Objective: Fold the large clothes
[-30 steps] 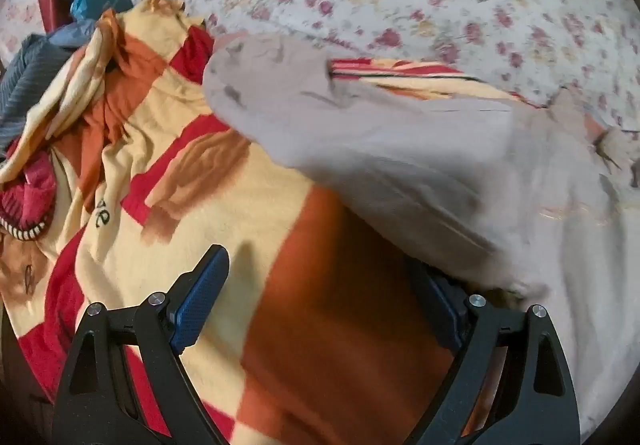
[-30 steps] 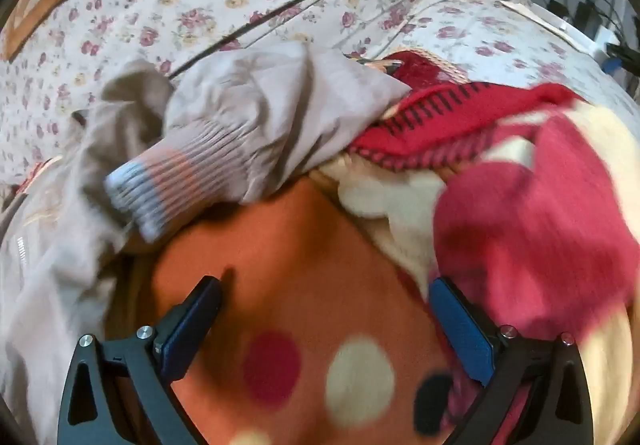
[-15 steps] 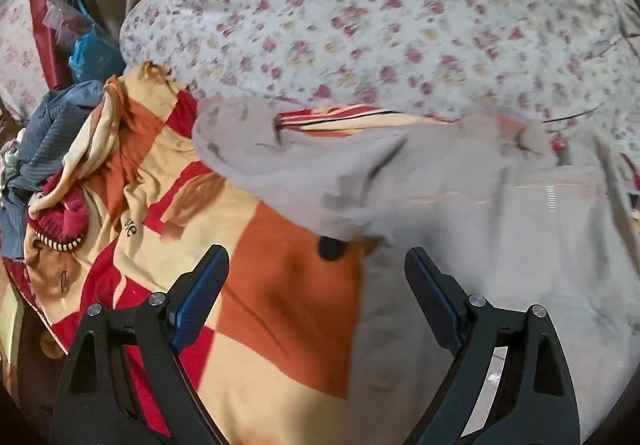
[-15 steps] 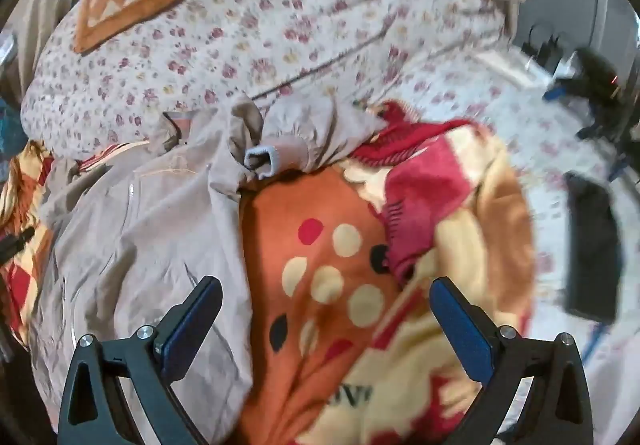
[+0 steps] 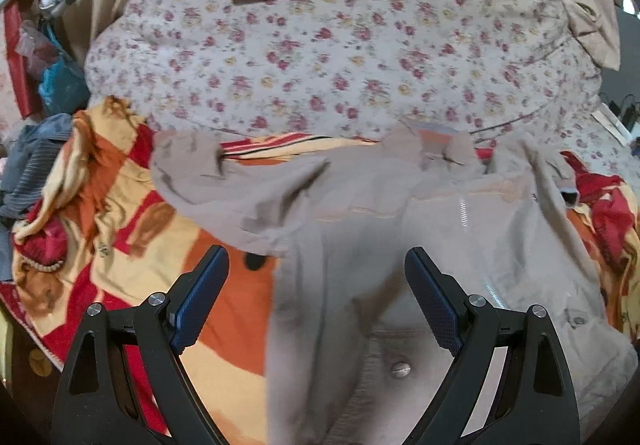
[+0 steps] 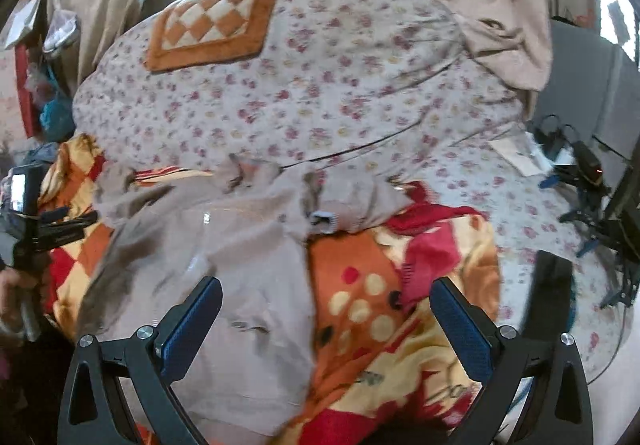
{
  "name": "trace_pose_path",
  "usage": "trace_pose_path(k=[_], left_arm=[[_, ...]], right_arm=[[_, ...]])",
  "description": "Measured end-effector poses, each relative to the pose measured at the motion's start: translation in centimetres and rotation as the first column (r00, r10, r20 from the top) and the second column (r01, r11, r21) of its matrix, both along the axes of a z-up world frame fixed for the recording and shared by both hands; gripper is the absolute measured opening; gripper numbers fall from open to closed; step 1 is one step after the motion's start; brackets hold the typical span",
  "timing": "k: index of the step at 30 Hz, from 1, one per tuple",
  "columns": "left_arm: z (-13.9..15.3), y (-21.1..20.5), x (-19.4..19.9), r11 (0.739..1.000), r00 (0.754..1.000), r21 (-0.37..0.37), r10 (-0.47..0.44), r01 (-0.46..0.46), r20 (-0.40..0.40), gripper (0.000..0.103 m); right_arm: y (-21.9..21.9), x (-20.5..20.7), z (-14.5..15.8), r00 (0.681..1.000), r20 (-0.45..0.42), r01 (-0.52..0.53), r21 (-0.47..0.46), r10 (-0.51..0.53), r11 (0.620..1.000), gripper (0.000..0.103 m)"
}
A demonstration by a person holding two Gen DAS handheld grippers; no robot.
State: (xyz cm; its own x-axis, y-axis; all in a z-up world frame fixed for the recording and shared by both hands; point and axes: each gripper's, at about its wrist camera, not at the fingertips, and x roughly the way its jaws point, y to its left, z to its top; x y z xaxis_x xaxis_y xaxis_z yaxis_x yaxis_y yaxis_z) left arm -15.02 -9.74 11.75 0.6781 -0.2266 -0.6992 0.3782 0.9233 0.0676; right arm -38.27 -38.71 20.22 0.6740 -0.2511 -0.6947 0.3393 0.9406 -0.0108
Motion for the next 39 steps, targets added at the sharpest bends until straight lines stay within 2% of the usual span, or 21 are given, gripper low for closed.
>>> trace_pose_path(k=[3,5,8,15,19,22,24,26,27,29,31,32,33,34,35,37,39], left_arm=[[-1.0,-0.8,0.0,1.000,1.000,0.023,-0.019,0.019,-0.009,0.090],[-1.4,-1.0,-0.2,0.999,0.999,0.023,-0.033,0.033,-0.012,0.090],[-1.5,-1.0,-0.3,0.999,1.000,0.019,-0.030,0.030,-0.009,0.090],[-0.9,-0.5,-0.9,1.000,1.000,-0.016,-0.023,0.023,-0.015,0.090],[-0.9,-0.8,-1.8,0.999,0.999,-0.033,-0.040,0.040,-0.012,0.090],[-2.0,-1.7,-2.5,0.996,0.998,-0.090,-0.030,0.026,-0.051,0.090],[-3.5,-3.2,-2.9,0.989,0.991,-0.141,-0.058,0.041,-0.121,0.090],[-5.0,-5.3,-3.3,0.986,0.985,-0.161,-0.066,0.040,-0.159,0.090],[-5.6,-6.2,-3.5,0.986,0.984,-0.162,-0.069,0.042,-0.163,0.090],[-6.7,-8.1,-4.0,0.988,0.985,-0.145,-0.075,0.052,-0.155,0.090],[-8.0,-9.9,-4.5,0.992,0.989,-0.116,-0.072,0.057,-0.130,0.090],[-8.7,-10.5,-4.4,0.993,0.990,-0.105,-0.071,0.058,-0.124,0.090],[-9.2,-10.9,-4.4,0.993,0.990,-0.097,-0.073,0.062,-0.122,0.090],[-9.7,-11.1,-4.4,0.994,0.990,-0.089,-0.074,0.063,-0.120,0.090],[-10.2,-11.3,-4.4,0.995,0.991,-0.076,-0.068,0.060,-0.116,0.090],[-10.7,-11.3,-4.3,0.996,0.993,-0.069,-0.062,0.056,-0.101,0.090],[-10.8,-11.5,-4.1,0.996,0.993,-0.071,-0.064,0.057,-0.097,0.090]], right_arm=[[1.0,1.1,0.1,0.998,0.042,-0.056,0.060,0.054,0.997,0.103],[1.6,1.2,1.0,0.985,0.109,-0.149,0.170,0.132,0.974,0.103],[3.0,0.8,2.6,0.969,0.158,-0.227,0.255,0.192,0.940,0.103],[6.4,-1.4,6.6,0.935,0.169,-0.343,0.218,0.311,0.914,0.103],[7.1,-2.9,7.6,0.933,0.166,-0.348,0.181,0.321,0.920,0.103],[6.7,-3.2,6.6,0.941,0.189,-0.311,0.153,0.282,0.938,0.103],[5.8,-3.2,5.3,0.945,0.219,-0.284,0.190,0.242,0.940,0.103],[4.6,-3.2,3.4,0.948,0.240,-0.272,0.283,0.207,0.920,0.103],[3.9,-3.3,2.5,0.947,0.259,-0.276,0.344,0.191,0.897,0.103],[2.2,-3.6,0.3,0.944,0.306,-0.271,0.505,0.123,0.819,0.103],[0.9,-3.6,-2.3,0.936,0.348,-0.291,0.676,0.055,0.677,0.103],[0.4,-3.5,-3.3,0.937,0.348,-0.298,0.732,0.040,0.613,0.103],[0.1,-3.4,-4.1,0.944,0.329,-0.286,0.765,0.032,0.577,0.103],[-0.1,-3.5,-4.6,0.954,0.298,-0.264,0.778,0.035,0.570,0.103],[-0.1,-3.6,-4.7,0.963,0.265,-0.242,0.770,0.049,0.590,0.103],[0.1,-4.4,-4.5,0.974,0.210,-0.212,0.724,0.083,0.656,0.103],[0.1,-5.4,-4.6,0.978,0.187,-0.198,0.707,0.090,0.679,0.103]])
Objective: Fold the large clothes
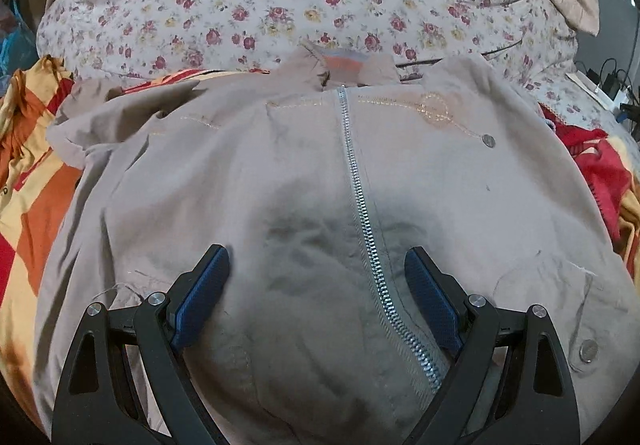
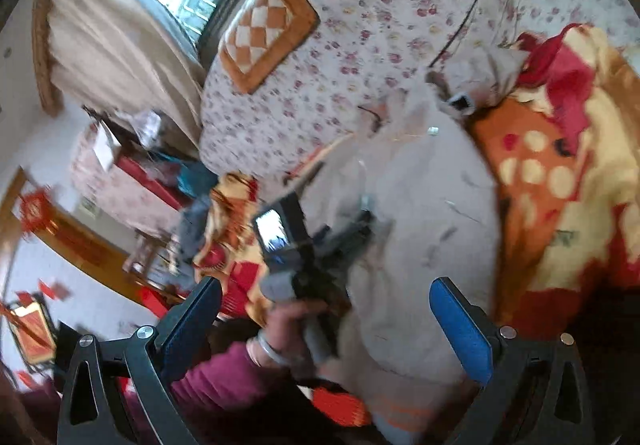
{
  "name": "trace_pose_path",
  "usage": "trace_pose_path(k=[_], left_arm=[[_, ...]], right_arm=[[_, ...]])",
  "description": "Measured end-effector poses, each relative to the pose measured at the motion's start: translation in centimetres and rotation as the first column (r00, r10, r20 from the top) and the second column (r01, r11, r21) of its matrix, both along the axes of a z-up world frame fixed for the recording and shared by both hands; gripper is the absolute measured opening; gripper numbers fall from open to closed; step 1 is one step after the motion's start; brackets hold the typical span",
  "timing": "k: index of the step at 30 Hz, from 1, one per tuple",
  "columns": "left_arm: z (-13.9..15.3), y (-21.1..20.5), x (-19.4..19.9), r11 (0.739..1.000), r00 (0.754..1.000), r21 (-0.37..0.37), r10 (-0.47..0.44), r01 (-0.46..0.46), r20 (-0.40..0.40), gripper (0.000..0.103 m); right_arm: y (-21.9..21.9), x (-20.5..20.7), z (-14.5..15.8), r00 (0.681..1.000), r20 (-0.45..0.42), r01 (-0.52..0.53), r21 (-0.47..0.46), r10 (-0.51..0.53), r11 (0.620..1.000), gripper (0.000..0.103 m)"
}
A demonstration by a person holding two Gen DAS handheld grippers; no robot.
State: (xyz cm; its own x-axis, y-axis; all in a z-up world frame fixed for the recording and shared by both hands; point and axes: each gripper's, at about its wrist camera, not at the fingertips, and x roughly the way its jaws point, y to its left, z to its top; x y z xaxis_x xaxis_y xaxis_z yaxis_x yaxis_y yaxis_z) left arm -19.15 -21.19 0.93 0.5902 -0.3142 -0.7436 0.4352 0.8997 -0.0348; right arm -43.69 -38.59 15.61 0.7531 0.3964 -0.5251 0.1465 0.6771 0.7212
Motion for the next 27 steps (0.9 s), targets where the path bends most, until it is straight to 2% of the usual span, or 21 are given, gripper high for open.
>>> trace_pose_path(k=[3,7,13,18,27], left_arm=[[-0.1,0.2,0.0,1.000,1.000,-0.004,-0.004,0.004,0.006,0.090],[-0.1,0.2,-0.1,1.000,1.000,-0.004,-0.004,0.004,0.008,0.090],[-0.2,0.2,-0.2,1.000,1.000,-0.001,-0.005,0.005,0.019,0.090],[-0.3,0.0,-0.3,1.000,0.999,0.001,-0.007,0.007,0.032,0.090],[-0.5,0.1,-0.5,1.000,0.999,-0.008,-0.010,0.010,0.042,0.090]], right_arm=[[-0.8,-2.7,-0.4,0.999,-0.033,0.015,0.003,-0.015,1.000,0.103],[-1.6,-5.4,0.4,0.996,-0.083,0.041,-0.038,-0.044,0.998,0.103],[-0.2,-6.8,0.6,0.982,-0.186,-0.017,-0.019,0.013,1.000,0.103],[2.2,-8.7,2.4,0.987,-0.148,-0.055,-0.004,0.054,0.998,0.103],[2.5,-14.0,4.5,0.984,-0.161,0.067,-0.040,-0.072,0.997,0.100]])
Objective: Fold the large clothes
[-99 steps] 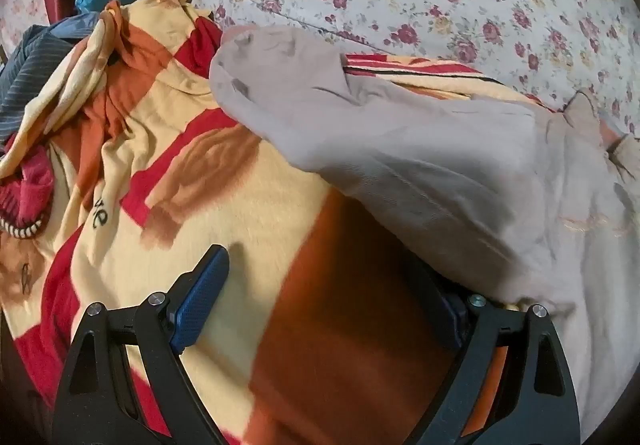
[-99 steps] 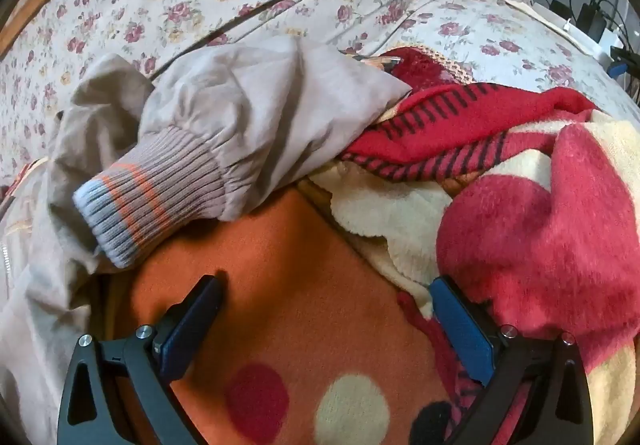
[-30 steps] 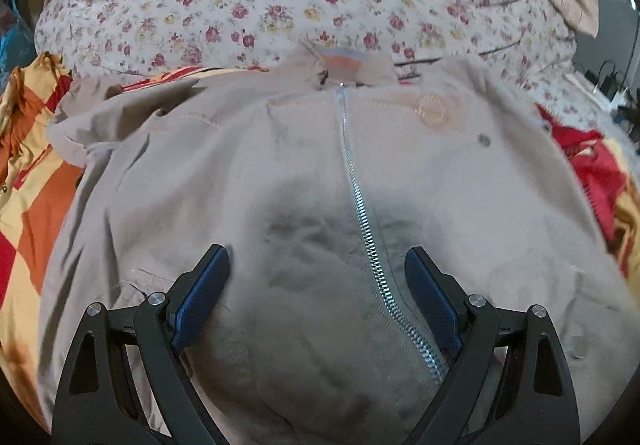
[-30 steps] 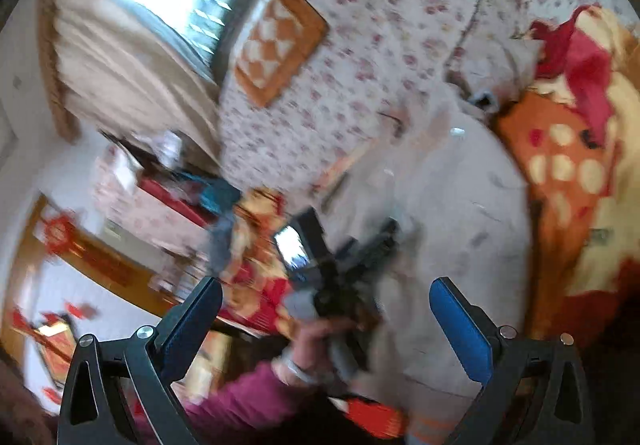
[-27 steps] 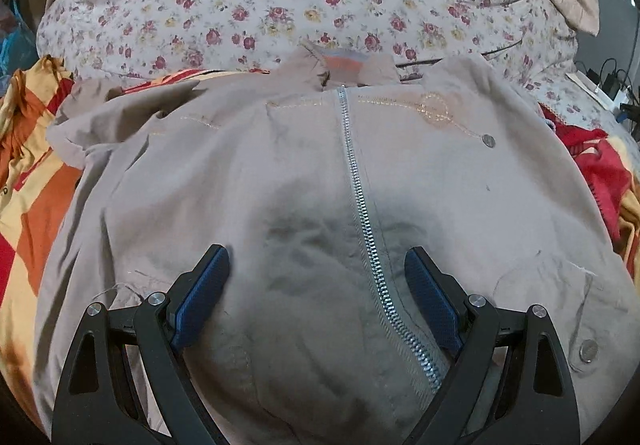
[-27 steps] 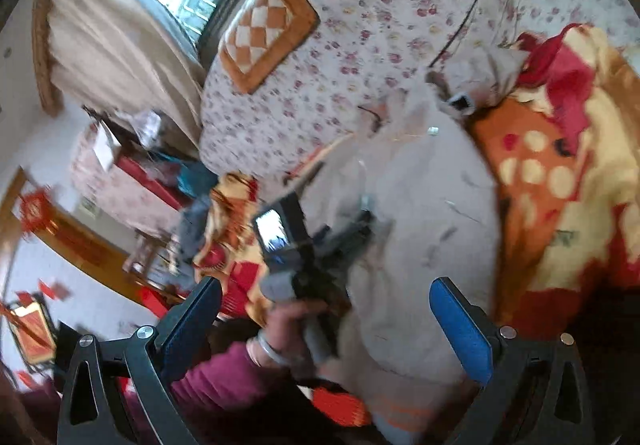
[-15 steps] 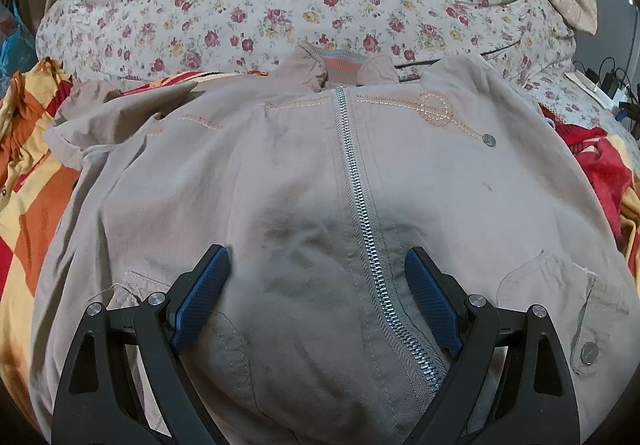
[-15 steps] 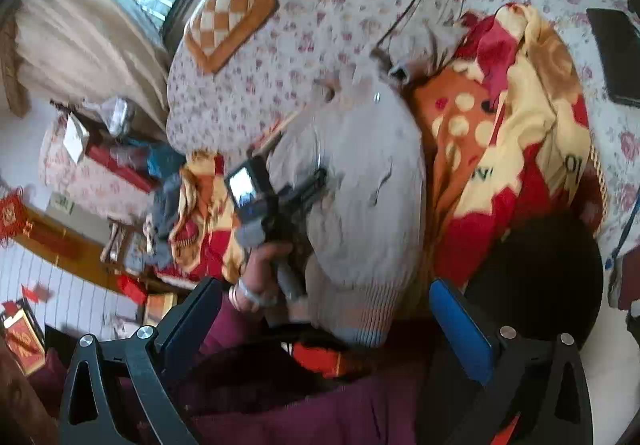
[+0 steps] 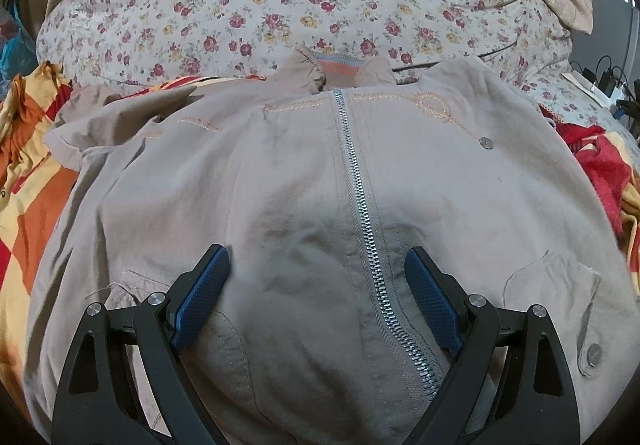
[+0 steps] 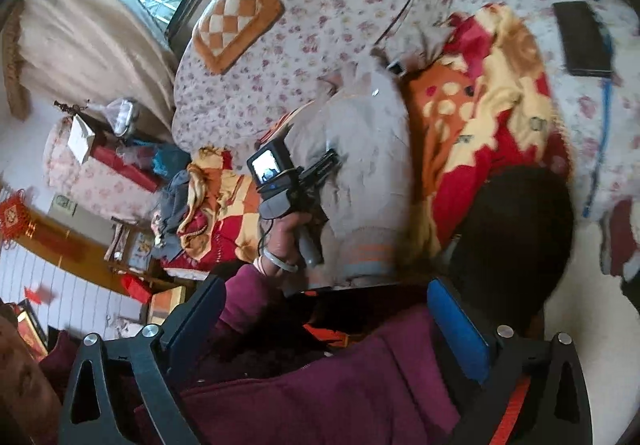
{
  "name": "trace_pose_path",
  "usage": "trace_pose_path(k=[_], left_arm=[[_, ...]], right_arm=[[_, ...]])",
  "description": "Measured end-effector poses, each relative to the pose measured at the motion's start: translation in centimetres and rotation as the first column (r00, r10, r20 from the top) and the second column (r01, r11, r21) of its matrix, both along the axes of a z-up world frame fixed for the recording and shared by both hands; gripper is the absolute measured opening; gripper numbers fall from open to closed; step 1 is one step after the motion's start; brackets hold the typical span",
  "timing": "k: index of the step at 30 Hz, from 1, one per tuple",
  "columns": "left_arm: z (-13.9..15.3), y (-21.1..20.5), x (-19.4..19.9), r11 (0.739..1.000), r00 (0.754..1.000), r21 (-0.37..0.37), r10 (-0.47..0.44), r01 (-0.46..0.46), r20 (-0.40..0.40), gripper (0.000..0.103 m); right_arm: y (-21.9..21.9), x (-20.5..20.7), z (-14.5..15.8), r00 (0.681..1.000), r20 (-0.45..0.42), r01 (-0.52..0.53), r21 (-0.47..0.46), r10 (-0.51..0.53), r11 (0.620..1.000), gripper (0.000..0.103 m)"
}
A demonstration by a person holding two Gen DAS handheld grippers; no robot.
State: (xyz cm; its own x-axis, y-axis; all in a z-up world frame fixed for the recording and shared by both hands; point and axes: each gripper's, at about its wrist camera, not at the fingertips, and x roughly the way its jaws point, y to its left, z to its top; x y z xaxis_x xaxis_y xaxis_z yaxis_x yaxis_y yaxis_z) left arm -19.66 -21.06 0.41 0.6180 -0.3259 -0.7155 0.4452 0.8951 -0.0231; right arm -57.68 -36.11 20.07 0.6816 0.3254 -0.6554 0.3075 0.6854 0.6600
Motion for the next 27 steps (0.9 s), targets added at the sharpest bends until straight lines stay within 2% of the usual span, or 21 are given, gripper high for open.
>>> trace_pose_path(k=[4,6,9,11,14,15,17,18,19,20,22,24,26,27], left_arm=[[0.0,0.0,-0.1,1.000,1.000,-0.003,-0.001,0.001,-0.004,0.090],[0.1,0.1,-0.1,1.000,1.000,-0.017,-0.006,0.006,-0.013,0.090],[0.7,0.7,0.1,0.999,0.998,-0.048,-0.017,0.014,-0.058,0.090],[1.7,1.2,0.1,0.999,0.997,-0.045,-0.032,0.029,-0.077,0.090],[3.5,2.6,-0.3,0.999,0.998,-0.023,-0.044,0.044,-0.039,0.090],[3.9,3.1,-0.3,0.999,0.998,-0.016,-0.045,0.044,-0.035,0.090],[4.9,4.5,0.0,0.999,0.999,-0.004,-0.040,0.040,-0.035,0.090],[5.2,5.2,0.1,0.999,0.999,-0.006,-0.037,0.037,-0.030,0.090],[5.6,5.8,0.3,1.000,0.999,-0.007,-0.030,0.030,-0.024,0.090],[5.9,6.7,0.5,1.000,1.000,-0.006,-0.017,0.017,-0.014,0.090],[6.1,7.7,0.8,1.000,1.000,0.001,0.001,-0.001,-0.011,0.090],[6.1,8.6,1.4,1.000,1.000,0.008,0.025,-0.025,-0.015,0.090],[6.2,9.4,1.8,0.999,0.999,0.006,0.045,-0.045,-0.013,0.090],[6.4,9.9,2.2,0.998,0.998,0.003,0.061,-0.061,-0.011,0.090]], right_arm=[[-0.3,-2.5,1.3,0.998,-0.002,0.064,-0.096,-0.064,0.993,0.103],[-0.3,-1.9,1.2,0.996,-0.030,0.081,-0.161,-0.086,0.984,0.103],[-0.4,1.9,-0.2,0.993,-0.096,0.041,-0.236,-0.065,0.971,0.103],[-0.8,4.6,-1.3,0.993,-0.102,0.031,-0.258,-0.059,0.966,0.103],[-1.0,9.5,-2.9,0.995,-0.091,0.020,-0.273,-0.046,0.962,0.103],[-0.9,11.1,-3.5,0.996,-0.089,-0.005,-0.233,-0.016,0.972,0.103],[-0.4,13.9,-5.5,0.993,-0.080,-0.093,-0.035,0.090,0.995,0.103],[0.4,15.5,-7.2,0.984,-0.062,-0.157,0.136,0.166,0.978,0.103],[1.2,16.5,-8.0,0.977,-0.043,-0.194,0.210,0.207,0.958,0.103],[2.2,17.5,-8.6,0.969,-0.025,-0.233,0.247,0.246,0.941,0.103],[4.8,20.0,-9.3,0.947,-0.002,-0.312,0.238,0.321,0.920,0.103],[6.3,21.7,-9.4,0.936,0.027,-0.347,0.218,0.350,0.912,0.103],[6.8,23.5,-9.5,0.940,0.052,-0.341,0.197,0.338,0.919,0.103],[6.8,24.3,-9.2,0.948,0.060,-0.319,0.159,0.314,0.934,0.103]])
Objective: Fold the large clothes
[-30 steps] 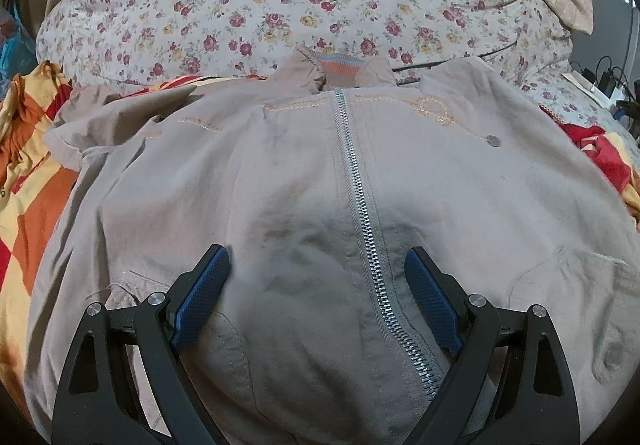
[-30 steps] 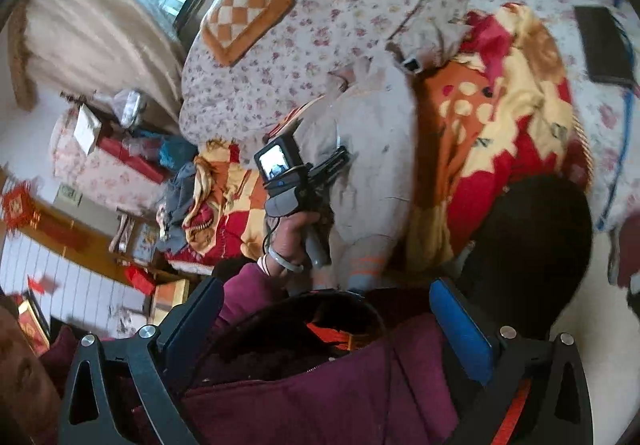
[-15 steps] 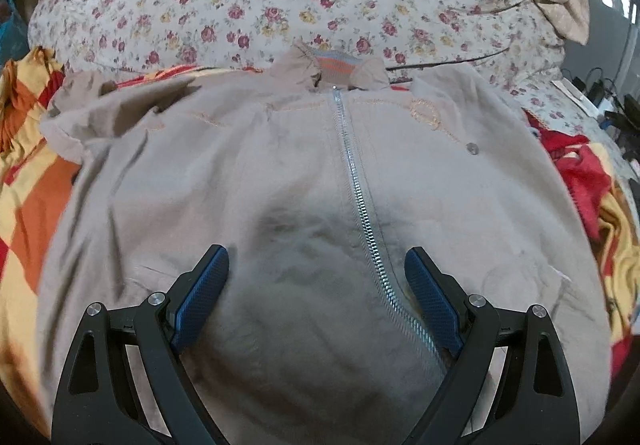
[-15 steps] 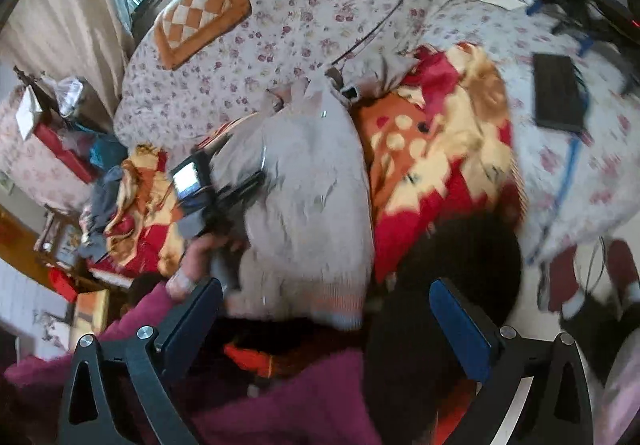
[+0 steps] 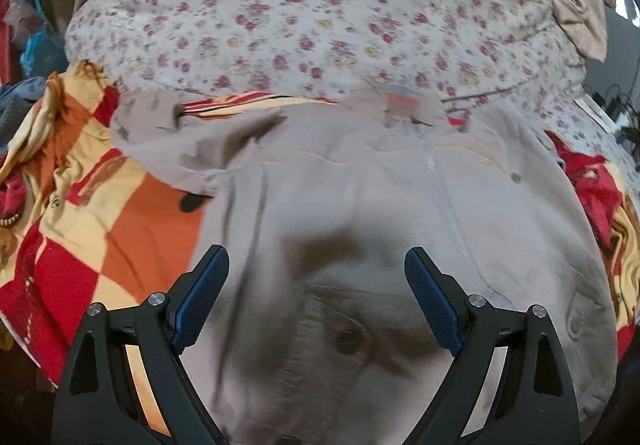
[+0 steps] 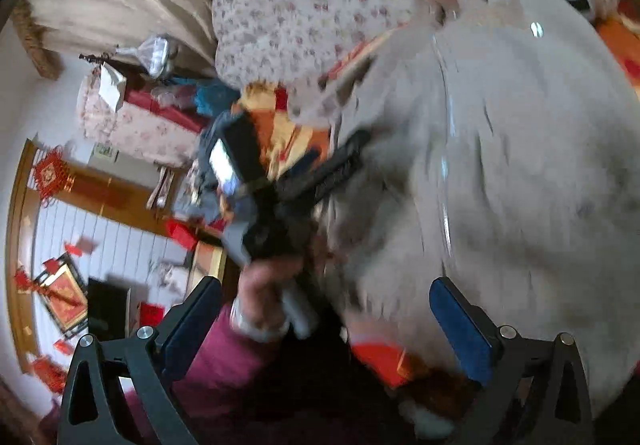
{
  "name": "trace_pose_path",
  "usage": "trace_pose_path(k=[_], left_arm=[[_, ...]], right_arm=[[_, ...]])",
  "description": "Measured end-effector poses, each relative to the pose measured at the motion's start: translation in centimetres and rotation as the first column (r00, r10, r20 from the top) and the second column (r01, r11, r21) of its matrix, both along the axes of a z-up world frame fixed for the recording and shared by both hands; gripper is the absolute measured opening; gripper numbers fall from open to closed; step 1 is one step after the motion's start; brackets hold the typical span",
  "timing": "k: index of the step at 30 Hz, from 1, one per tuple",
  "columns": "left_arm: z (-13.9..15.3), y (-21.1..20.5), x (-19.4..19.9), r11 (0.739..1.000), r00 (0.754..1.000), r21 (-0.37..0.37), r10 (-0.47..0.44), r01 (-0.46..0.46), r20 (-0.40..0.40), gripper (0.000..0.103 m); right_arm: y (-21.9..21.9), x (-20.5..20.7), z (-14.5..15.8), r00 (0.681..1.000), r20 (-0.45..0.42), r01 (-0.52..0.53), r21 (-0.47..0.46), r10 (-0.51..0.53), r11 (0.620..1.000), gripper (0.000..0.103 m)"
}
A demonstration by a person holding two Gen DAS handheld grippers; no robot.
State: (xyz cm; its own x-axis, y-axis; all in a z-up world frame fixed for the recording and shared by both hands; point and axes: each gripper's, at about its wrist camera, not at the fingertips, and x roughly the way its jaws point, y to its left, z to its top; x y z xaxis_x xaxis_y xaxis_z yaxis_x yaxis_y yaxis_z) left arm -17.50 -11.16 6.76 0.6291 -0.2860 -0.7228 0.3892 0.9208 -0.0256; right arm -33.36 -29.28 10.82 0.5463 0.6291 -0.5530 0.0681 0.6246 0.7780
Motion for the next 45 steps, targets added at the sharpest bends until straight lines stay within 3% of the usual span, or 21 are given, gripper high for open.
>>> trace_pose_path(k=[4,10,12,17,26,33,45], left_arm=[[0.3,1.1,1.2,0.999,0.999,-0.021,0.034,-0.034,-0.011,0.090],[0.4,1.7,3.2,0.998,0.998,-0.006,0.060,-0.060,-0.014,0.090],[0.4,1.7,3.7,0.998,0.998,0.004,0.069,-0.069,-0.009,0.090],[0.2,2.3,4.9,0.996,0.996,-0.003,0.087,-0.087,-0.021,0.090],[-0.7,2.0,6.8,0.995,0.994,0.012,0.097,-0.097,-0.042,0.090],[-1.6,2.0,7.9,0.994,0.991,-0.002,0.112,-0.113,-0.072,0.090],[-2.2,3.1,9.4,0.988,0.983,0.004,0.156,-0.157,-0.093,0.090]], right_arm=[[-0.5,1.8,0.6,0.996,0.035,0.083,-0.214,-0.077,0.973,0.103],[-0.8,4.5,-0.6,0.994,0.007,0.104,-0.267,-0.106,0.958,0.103],[-0.6,6.1,-0.2,0.991,0.027,0.133,-0.365,-0.132,0.922,0.103],[-1.1,9.1,-1.1,0.983,0.042,0.178,-0.499,-0.181,0.848,0.103],[-2.4,12.7,-2.9,0.970,0.097,0.238,-0.586,-0.224,0.775,0.103],[-3.0,14.5,-5.3,0.963,0.090,0.253,-0.633,-0.255,0.731,0.103],[-4.3,16.1,-8.9,0.950,0.049,0.268,-0.636,-0.310,0.723,0.103]])
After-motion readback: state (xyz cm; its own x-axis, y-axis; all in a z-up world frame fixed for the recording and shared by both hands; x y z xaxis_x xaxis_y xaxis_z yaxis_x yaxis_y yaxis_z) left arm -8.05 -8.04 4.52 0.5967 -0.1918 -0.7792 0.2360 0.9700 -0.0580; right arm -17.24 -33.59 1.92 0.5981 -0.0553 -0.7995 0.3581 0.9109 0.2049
